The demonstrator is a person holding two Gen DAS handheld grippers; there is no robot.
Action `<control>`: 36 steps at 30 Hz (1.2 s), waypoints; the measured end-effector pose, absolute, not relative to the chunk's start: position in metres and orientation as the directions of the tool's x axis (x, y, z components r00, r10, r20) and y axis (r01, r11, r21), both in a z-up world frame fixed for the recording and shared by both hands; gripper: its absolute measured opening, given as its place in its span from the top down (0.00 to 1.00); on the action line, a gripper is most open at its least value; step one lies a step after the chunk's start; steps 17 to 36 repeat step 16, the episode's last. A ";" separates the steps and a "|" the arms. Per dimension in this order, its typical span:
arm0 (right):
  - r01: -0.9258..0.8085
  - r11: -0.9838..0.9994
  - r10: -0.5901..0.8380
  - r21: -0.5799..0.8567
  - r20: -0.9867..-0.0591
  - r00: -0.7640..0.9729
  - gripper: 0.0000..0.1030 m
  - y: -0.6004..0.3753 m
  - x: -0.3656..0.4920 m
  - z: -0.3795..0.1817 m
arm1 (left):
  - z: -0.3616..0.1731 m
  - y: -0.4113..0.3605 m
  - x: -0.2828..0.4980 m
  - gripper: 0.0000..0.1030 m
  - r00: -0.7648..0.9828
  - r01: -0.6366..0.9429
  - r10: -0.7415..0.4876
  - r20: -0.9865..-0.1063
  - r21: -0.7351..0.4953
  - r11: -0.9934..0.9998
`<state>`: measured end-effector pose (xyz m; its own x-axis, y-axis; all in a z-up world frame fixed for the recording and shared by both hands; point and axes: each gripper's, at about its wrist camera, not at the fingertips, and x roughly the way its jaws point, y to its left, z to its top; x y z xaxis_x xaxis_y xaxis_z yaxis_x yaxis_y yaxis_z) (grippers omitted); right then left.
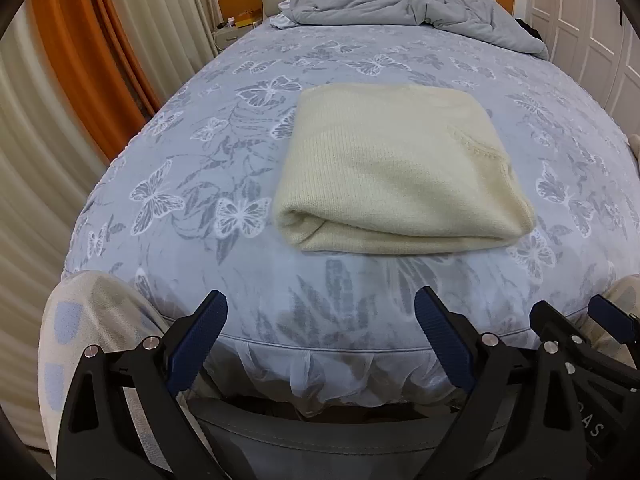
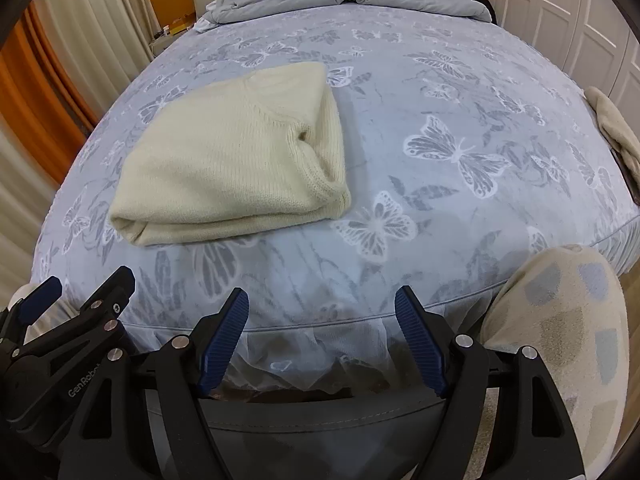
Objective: Fold small clothes
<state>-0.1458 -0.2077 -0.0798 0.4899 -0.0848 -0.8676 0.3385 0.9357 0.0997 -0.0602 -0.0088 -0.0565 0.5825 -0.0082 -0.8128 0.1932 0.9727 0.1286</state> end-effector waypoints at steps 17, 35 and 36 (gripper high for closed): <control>0.353 0.933 -0.105 0.071 -0.884 0.456 0.30 -0.206 -0.143 -0.089 | -0.069 -0.008 -0.057 0.15 0.554 0.195 -0.018 -0.832 0.109 0.975; 0.353 0.933 -0.105 0.071 -0.884 0.456 0.30 -0.206 -0.143 -0.089 | -0.069 -0.008 -0.057 0.15 0.554 0.195 -0.018 -0.832 0.109 0.975; 0.353 0.933 -0.105 0.071 -0.884 0.456 0.30 -0.206 -0.143 -0.089 | -0.069 -0.008 -0.057 0.15 0.554 0.195 -0.018 -0.832 0.109 0.975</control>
